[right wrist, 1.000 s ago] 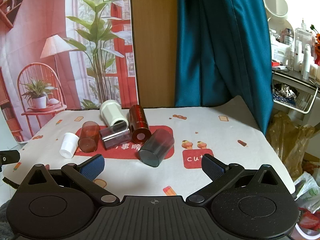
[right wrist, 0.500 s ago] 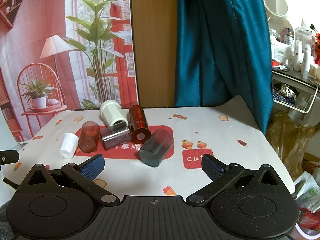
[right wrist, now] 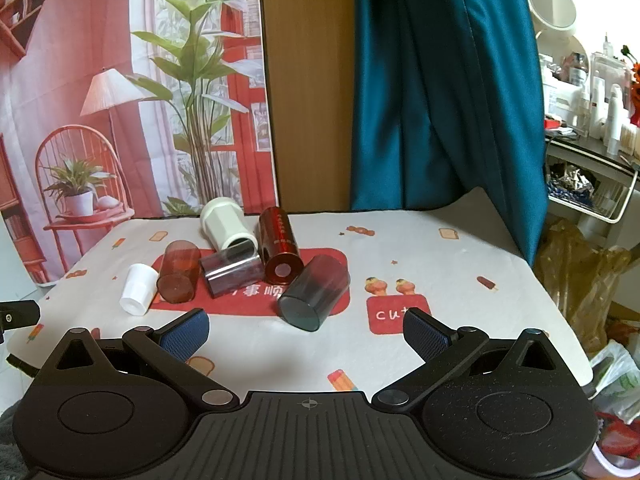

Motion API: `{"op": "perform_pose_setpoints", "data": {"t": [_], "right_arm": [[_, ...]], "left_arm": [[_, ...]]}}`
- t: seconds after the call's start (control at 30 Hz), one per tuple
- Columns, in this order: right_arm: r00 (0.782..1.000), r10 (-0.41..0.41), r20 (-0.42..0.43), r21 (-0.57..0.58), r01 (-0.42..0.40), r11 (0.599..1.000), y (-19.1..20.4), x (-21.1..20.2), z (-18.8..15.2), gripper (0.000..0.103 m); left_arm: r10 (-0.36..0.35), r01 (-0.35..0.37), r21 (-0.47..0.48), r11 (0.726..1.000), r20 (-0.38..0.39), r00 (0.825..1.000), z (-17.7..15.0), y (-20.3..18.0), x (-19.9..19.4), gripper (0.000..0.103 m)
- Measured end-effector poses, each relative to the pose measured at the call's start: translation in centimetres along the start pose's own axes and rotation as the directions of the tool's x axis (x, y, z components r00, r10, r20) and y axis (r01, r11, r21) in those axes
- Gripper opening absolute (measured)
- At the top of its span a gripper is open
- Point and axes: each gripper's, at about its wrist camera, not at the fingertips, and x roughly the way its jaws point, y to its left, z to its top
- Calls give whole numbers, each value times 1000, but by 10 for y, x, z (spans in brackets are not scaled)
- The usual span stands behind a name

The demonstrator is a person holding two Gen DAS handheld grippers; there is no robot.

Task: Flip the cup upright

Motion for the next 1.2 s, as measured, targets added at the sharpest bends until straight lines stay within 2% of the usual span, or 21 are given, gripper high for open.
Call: {"op": "perform_pose_setpoints", "data": {"t": [0.63,0.9,1.2], "right_arm": [[999,30,-18,17,-29,999,1,12,-3,103],[999,44,4,18,-44,999,2,25,0,103],[999,41,21,-4,-41,999,6,51,9,103]], "left_arm": [[5,-5,-22,1000,-15,1000,-2,4,8,103],[12,-13,-14,1000,-61,998,0,4,24,103],[-19,18,-7,1000,-103,995,1,7,47,103]]}}
